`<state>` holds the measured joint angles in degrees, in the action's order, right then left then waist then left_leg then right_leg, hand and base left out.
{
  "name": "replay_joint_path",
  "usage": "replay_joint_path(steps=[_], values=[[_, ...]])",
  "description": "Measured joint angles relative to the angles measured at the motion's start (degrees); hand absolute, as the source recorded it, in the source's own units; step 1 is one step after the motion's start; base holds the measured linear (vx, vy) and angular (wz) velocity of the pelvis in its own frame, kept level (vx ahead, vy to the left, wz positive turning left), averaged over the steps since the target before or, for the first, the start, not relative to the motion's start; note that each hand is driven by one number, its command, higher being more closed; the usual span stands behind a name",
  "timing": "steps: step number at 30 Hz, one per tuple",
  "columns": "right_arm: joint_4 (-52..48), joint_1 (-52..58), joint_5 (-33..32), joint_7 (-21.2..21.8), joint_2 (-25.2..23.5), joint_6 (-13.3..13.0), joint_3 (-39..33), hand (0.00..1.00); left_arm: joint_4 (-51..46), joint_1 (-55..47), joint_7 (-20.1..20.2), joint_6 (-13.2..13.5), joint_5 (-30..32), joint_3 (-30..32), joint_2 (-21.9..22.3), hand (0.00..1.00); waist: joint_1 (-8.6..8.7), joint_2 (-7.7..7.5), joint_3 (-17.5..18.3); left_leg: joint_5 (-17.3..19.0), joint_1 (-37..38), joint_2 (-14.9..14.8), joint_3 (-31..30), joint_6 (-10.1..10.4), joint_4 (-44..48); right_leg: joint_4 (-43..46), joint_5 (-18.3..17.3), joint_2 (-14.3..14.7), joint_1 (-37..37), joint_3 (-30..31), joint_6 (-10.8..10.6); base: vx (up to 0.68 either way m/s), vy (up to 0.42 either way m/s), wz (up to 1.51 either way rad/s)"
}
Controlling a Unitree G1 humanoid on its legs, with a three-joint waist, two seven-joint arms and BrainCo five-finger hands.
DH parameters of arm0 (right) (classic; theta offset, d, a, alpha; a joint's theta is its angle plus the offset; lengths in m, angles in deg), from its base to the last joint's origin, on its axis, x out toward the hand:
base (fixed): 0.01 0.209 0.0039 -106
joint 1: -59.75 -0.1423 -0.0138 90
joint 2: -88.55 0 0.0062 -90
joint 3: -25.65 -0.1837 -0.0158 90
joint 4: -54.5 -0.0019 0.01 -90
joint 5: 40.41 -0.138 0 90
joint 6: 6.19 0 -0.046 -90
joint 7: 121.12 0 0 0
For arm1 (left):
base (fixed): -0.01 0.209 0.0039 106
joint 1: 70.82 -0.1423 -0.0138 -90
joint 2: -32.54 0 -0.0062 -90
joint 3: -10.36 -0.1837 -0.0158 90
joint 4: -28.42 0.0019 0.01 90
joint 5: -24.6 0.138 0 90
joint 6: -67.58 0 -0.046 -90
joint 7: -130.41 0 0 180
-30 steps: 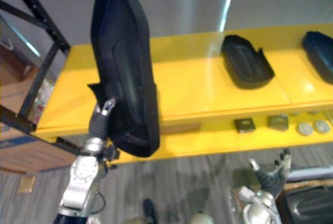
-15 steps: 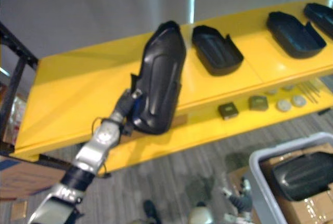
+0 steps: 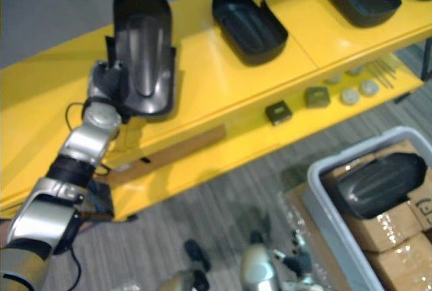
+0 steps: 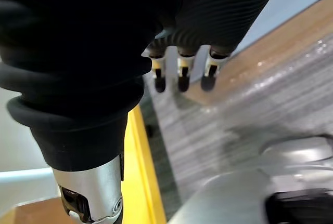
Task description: Walk over and take plastic housings, then place them on the shelf
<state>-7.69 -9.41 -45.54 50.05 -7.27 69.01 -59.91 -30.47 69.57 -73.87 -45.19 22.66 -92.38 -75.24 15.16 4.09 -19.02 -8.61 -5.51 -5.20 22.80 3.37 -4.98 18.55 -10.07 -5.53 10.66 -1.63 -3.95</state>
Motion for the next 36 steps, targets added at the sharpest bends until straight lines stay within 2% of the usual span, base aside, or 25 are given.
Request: replay_joint_path(steps=[4, 7, 11, 12, 14, 16, 21, 25, 31, 32, 36], values=[[-0.3, 0.0, -1.5, 0.0, 0.3, 0.0, 0.4, 0.00, 1.6, 0.0, -0.6, -1.0, -5.0, 4.0, 0.0, 1.00, -0.40, -0.22, -1.9, -0.3, -0.8, 0.3, -0.1, 0.0, 0.2, 2.0, -0.4, -0.5, 1.5, 0.1, -0.3, 0.01, -0.004, 0.03], [-0.8, 0.0, -2.8, -0.3, 0.9, -0.1, 1.6, 0.00, 1.6, 0.0, -2.6, -1.0, -7.8, 5.3, 0.0, 1.00, -0.74, -0.51, -2.2, -0.3, -1.3, 0.7, -0.1, 0.0, 0.2, 3.2, -0.9, -1.0, 2.4, 0.1, -0.3, 0.02, -0.003, 0.03], [-2.3, 0.1, -3.7, -2.6, 1.4, -0.1, 2.6, 0.00, 1.6, 0.0, -6.8, 1.9, -16.5, 7.5, 0.7, 1.00, -1.61, -0.64, -2.8, -0.5, -2.6, 0.9, 0.0, 0.0, 0.3, 4.4, -1.1, -1.4, 4.3, 0.1, -0.3, 0.00, -0.002, 0.01], [-2.6, 0.1, -3.7, -2.8, 1.4, -0.2, 2.7, 0.00, 1.7, 0.0, -6.9, 2.6, -18.0, 7.6, 0.7, 1.00, -1.74, -0.69, -3.1, -0.5, -2.6, 1.0, 0.0, 0.0, 0.3, 4.5, -1.1, -1.4, 4.4, 0.1, -0.3, 0.00, 0.000, 0.00], [-3.3, 0.1, -3.9, -3.9, 1.7, -0.4, 3.6, 0.00, 1.7, 0.2, -6.9, 6.0, -20.7, 8.3, 0.6, 1.00, -2.10, -0.76, -4.2, -0.4, -2.6, 1.1, 0.0, 0.2, 0.2, 5.1, -1.4, -1.6, 4.5, 0.1, -0.4, 0.01, -0.016, 0.04], [-3.7, 0.1, -4.6, -4.3, 1.8, -0.4, 3.7, 0.00, 1.7, 0.2, -6.4, 8.2, -22.4, 8.8, 0.7, 1.00, -2.45, -0.78, -4.7, -0.1, -2.7, 1.1, 0.1, 0.4, 0.2, 5.0, -1.4, -1.7, 4.6, 0.0, -0.4, 0.00, 0.000, 0.00], [-4.4, 0.3, -5.4, -5.0, 2.0, -0.6, 4.2, 0.00, 2.0, 0.1, -5.1, 11.6, -22.7, 10.3, 2.0, 1.00, -3.72, -0.82, -4.7, 0.0, -2.9, 1.1, 1.2, 0.4, 0.2, 5.2, -1.4, -1.8, 5.1, 0.1, -0.4, 0.03, -0.014, -0.03], [-4.3, 0.4, -6.6, -5.1, 2.0, -1.2, 4.2, 0.00, 2.3, 0.0, -4.3, 14.0, -19.4, 10.2, 3.2, 1.00, -4.26, -0.84, -4.7, -0.2, -3.0, 1.1, 1.1, 0.1, 0.3, 5.2, -1.4, -1.8, 5.1, 0.1, -0.4, 0.05, -0.023, 0.00], [-4.3, 0.4, -7.7, -5.2, 2.1, -1.7, 4.5, 0.00, 2.7, 0.0, -4.4, 14.6, -13.7, 9.7, 3.7, 1.00, -4.31, -0.84, -4.7, -0.2, -3.0, 1.1, 1.2, 0.1, 0.3, 4.9, -1.4, -1.8, 5.1, 0.0, -0.4, 0.02, -0.015, -0.01], [-4.3, 0.4, -7.7, -5.3, 2.1, -1.7, 4.6, 0.00, 2.6, 0.0, -4.4, 14.8, -12.6, 9.6, 3.9, 0.00, -4.33, -0.84, -4.7, -0.2, -3.0, 1.1, 1.2, 0.1, 0.3, 4.9, -1.4, -1.8, 5.1, 0.0, -0.4, 0.00, 0.000, 0.00], [-4.1, 0.4, -7.8, -6.1, 2.1, -1.8, 4.7, 0.00, 2.7, 0.0, -4.4, 14.5, -7.8, 8.0, 3.9, 0.00, -4.49, -0.84, -4.7, -0.2, -3.0, 1.1, 1.2, 0.1, 0.3, 4.9, -1.4, -1.8, 5.1, 0.0, -0.4, 0.00, 0.000, 0.00]])
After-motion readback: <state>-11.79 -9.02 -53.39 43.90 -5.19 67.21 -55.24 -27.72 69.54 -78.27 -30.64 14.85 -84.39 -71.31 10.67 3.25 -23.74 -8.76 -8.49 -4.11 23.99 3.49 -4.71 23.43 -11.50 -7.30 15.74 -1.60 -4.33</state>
